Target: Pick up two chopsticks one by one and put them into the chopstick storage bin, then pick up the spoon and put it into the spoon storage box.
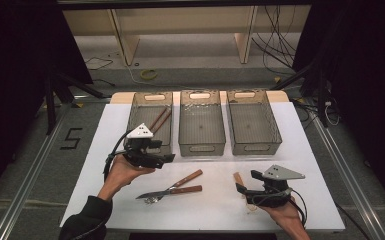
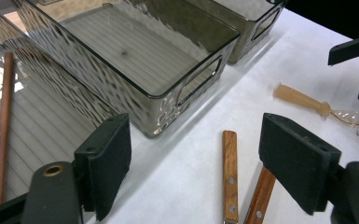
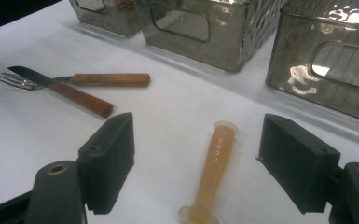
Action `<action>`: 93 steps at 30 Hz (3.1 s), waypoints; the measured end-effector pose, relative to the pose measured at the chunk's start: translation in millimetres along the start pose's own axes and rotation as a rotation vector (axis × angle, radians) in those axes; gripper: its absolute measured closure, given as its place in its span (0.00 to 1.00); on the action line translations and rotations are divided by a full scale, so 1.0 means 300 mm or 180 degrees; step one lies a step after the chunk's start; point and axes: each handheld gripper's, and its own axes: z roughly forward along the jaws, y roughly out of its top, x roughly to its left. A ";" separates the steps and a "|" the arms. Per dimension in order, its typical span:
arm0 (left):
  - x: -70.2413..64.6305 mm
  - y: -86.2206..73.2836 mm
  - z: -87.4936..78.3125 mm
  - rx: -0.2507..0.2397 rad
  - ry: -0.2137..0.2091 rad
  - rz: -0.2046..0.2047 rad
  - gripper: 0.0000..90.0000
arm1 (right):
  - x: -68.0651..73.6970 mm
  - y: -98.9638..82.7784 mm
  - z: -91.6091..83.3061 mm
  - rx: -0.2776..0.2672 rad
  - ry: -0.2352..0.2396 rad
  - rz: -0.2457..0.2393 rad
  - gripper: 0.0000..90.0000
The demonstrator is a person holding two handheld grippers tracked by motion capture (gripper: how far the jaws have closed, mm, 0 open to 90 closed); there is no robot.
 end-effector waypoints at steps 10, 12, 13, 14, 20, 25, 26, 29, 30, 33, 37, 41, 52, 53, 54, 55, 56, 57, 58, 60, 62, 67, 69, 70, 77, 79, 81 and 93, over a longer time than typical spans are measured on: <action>-0.019 -0.033 0.006 -0.0065 -0.0012 0.0001 0.26 | -0.011 -0.007 0.010 0.0131 -0.0045 0.0024 0.32; -0.020 -0.043 0.008 -0.0088 -0.0014 -0.0007 0.26 | -0.012 -0.008 0.013 0.0159 -0.0056 0.0037 0.32; -0.021 -0.047 0.007 -0.0086 -0.0008 -0.0004 0.26 | -0.013 -0.009 0.014 0.0167 -0.0056 0.0034 0.32; -0.022 -0.053 0.006 -0.0119 0.0001 -0.0007 0.26 | -0.012 -0.009 0.014 0.0181 -0.0058 0.0036 0.32; -0.034 -0.084 0.001 -0.0229 0.0033 -0.0022 0.26 | -0.011 -0.008 0.020 0.0216 -0.0036 0.0032 0.33; -0.042 -0.114 0.004 -0.0255 0.0045 -0.0062 0.26 | -0.009 -0.007 0.022 0.0230 -0.0022 0.0049 0.33; -0.045 -0.120 0.004 -0.0256 0.0046 -0.0057 0.26 | -0.009 -0.006 0.022 0.0242 -0.0027 0.0057 0.34; -0.053 -0.140 0.005 -0.0251 0.0049 -0.0038 0.26 | -0.011 -0.007 0.026 0.0306 -0.0064 0.0081 0.36; -0.056 -0.145 0.005 -0.0261 0.0043 -0.0050 0.26 | -0.013 -0.007 0.028 0.0326 -0.0070 0.0092 0.36; -0.060 -0.158 0.005 -0.0279 0.0057 -0.0049 0.26 | -0.015 -0.007 0.032 0.0409 -0.0114 0.0096 0.38; -0.063 -0.174 0.002 -0.0331 0.0070 -0.0057 0.26 | -0.014 -0.008 0.043 0.0522 -0.0192 0.0081 0.45; -0.073 -0.190 -0.001 -0.0336 0.0081 -0.0043 0.26 | -0.012 -0.005 0.053 0.0630 -0.0228 0.0085 0.50; -0.074 -0.216 -0.019 -0.0324 0.0086 -0.0049 0.26 | -0.013 -0.005 0.094 0.0884 -0.0264 -0.0021 0.62; -0.073 -0.218 -0.018 -0.0322 0.0090 -0.0052 0.26 | -0.011 -0.006 0.098 0.0916 -0.0264 -0.0043 0.64; -0.073 -0.220 -0.017 -0.0309 0.0091 -0.0062 0.26 | -0.010 -0.006 0.102 0.0944 -0.0273 -0.0062 0.65; -0.074 -0.222 -0.015 -0.0307 0.0095 -0.0062 0.26 | -0.008 -0.007 0.106 0.0976 -0.0274 -0.0075 0.66; -0.075 -0.224 -0.014 -0.0303 0.0097 -0.0056 0.26 | -0.006 -0.008 0.110 0.1008 -0.0275 -0.0086 0.67; -0.076 -0.225 -0.015 -0.0288 0.0093 -0.0045 0.26 | -0.005 -0.008 0.113 0.1035 -0.0280 -0.0102 0.69; -0.076 -0.226 -0.014 -0.0286 0.0089 -0.0041 0.26 | -0.003 -0.009 0.117 0.1068 -0.0291 -0.0123 0.70; -0.075 -0.227 -0.015 -0.0283 0.0096 -0.0035 0.26 | 0.001 -0.009 0.120 0.1087 -0.0333 -0.0184 0.74; -0.071 -0.229 -0.016 -0.0297 0.0098 -0.0053 0.26 | 0.000 -0.009 0.119 0.1092 -0.0337 -0.0200 0.77; -0.070 -0.232 -0.016 -0.0295 0.0101 -0.0071 0.26 | -0.005 -0.006 0.119 0.1116 -0.0327 -0.0179 0.81; -0.070 -0.233 -0.014 -0.0279 0.0101 -0.0055 0.26 | -0.007 -0.004 0.120 0.1130 -0.0336 -0.0172 0.84; -0.071 -0.234 -0.013 -0.0283 0.0102 -0.0052 0.26 | -0.008 -0.003 0.120 0.1139 -0.0345 -0.0160 0.85; -0.068 -0.236 -0.013 -0.0290 0.0107 -0.0065 0.27 | -0.014 -0.001 0.119 0.1131 -0.0333 -0.0157 0.87; -0.067 -0.237 -0.014 -0.0287 0.0108 -0.0073 0.27 | -0.016 0.000 0.118 0.1111 -0.0323 -0.0158 0.87; -0.065 -0.238 -0.015 -0.0284 0.0111 -0.0071 0.27 | -0.016 0.003 0.114 0.1091 -0.0294 -0.0150 0.87; -0.065 -0.241 -0.023 -0.0346 0.0098 -0.0070 0.26 | -0.020 0.059 0.072 0.0766 -0.0152 -0.0084 0.87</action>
